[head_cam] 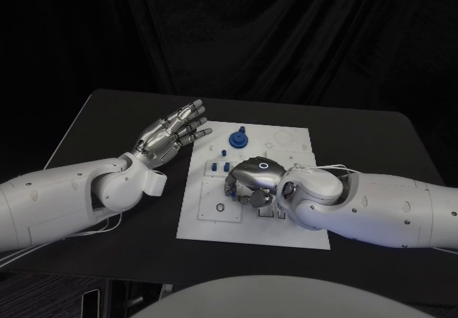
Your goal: Assemble the parts on the task board
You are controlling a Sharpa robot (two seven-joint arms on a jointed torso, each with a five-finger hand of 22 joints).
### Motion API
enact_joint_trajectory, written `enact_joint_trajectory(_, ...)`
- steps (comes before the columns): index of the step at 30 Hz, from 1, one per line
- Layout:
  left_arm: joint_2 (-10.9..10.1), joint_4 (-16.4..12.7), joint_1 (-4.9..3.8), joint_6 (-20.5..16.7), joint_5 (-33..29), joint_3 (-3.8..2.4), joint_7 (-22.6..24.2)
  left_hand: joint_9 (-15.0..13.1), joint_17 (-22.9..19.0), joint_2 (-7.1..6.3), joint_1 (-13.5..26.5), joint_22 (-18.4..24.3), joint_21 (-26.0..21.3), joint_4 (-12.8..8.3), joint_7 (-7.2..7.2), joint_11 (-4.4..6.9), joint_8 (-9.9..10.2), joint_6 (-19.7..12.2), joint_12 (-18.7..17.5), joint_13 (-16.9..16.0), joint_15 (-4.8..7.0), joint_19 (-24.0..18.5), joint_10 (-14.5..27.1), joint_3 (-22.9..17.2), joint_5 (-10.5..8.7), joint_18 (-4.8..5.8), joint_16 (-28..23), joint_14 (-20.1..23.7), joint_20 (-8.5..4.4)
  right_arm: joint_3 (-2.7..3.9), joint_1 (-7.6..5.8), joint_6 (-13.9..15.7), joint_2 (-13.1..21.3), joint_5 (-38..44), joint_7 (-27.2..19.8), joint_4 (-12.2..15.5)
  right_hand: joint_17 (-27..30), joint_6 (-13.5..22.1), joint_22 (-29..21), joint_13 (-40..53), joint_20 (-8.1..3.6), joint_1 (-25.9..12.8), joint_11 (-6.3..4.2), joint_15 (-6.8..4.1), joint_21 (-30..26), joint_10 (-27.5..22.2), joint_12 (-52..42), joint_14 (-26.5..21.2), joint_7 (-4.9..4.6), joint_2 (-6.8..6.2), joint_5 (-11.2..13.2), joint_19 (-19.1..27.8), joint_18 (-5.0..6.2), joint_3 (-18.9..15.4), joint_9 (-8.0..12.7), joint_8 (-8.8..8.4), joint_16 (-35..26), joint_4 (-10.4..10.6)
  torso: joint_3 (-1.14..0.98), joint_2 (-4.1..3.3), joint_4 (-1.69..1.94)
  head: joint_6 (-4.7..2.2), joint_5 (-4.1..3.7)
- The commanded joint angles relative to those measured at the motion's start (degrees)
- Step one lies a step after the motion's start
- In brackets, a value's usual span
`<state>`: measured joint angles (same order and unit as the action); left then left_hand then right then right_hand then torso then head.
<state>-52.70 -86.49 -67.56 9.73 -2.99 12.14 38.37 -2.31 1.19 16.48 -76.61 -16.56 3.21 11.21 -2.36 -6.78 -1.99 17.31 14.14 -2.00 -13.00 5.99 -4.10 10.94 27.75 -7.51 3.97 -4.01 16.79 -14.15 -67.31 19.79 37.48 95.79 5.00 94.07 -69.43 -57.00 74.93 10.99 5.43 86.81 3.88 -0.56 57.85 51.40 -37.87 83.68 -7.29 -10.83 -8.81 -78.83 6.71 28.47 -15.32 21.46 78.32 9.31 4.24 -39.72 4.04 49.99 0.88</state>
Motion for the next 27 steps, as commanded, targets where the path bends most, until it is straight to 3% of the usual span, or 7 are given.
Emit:
enact_joint_trajectory(1, 0.1, 0.0, 0.11, 1.0, -0.3, -0.05, 0.0, -0.1, 0.1, -0.08, -0.5, 0.1, 0.2, 0.0, -0.52, 0.39, -0.4, -0.1, 0.2, -0.1, -0.45, 0.4, 0.1, -0.3, 0.30, 0.66, 0.3, 0.0, 0.00, 0.01, 0.17, 0.7, -0.1, 0.5, 0.5, 0.0, 0.1, -0.1, 6.7, -0.1, -0.06, -0.4, -0.12, -0.02, -0.3, 0.4, 0.4, -0.3, 0.24, 0.12, 0.7, 0.3, -0.38, -0.2, -0.2, -0.31, -0.4, -0.1, -0.01, -0.06, 0.00, 0.01, 0.03)
enact_joint_trajectory(27, 0.4, 0.5, 0.51, 1.8, -0.3, -0.05, -1.3, -0.3, 0.1, -0.07, -0.3, 0.4, 0.1, -0.6, -2.58, 1.68, -0.7, 1.7, 0.2, -0.1, -0.40, 0.5, 0.2, -0.9, 0.46, 0.75, 0.3, 0.1, -0.02, 0.00, 0.67, -0.8, -0.8, 0.5, 1.4, -2.2, 0.7, 0.4, 6.4, -0.9, 0.14, -1.0, 0.25, 0.26, -1.4, -0.2, 2.5, -0.5, 0.21, 0.17, 4.8, 0.6, -0.25, -1.0, -1.6, -0.41, -0.8, 0.4, 0.00, 0.00, 0.01, 0.01, 0.14)
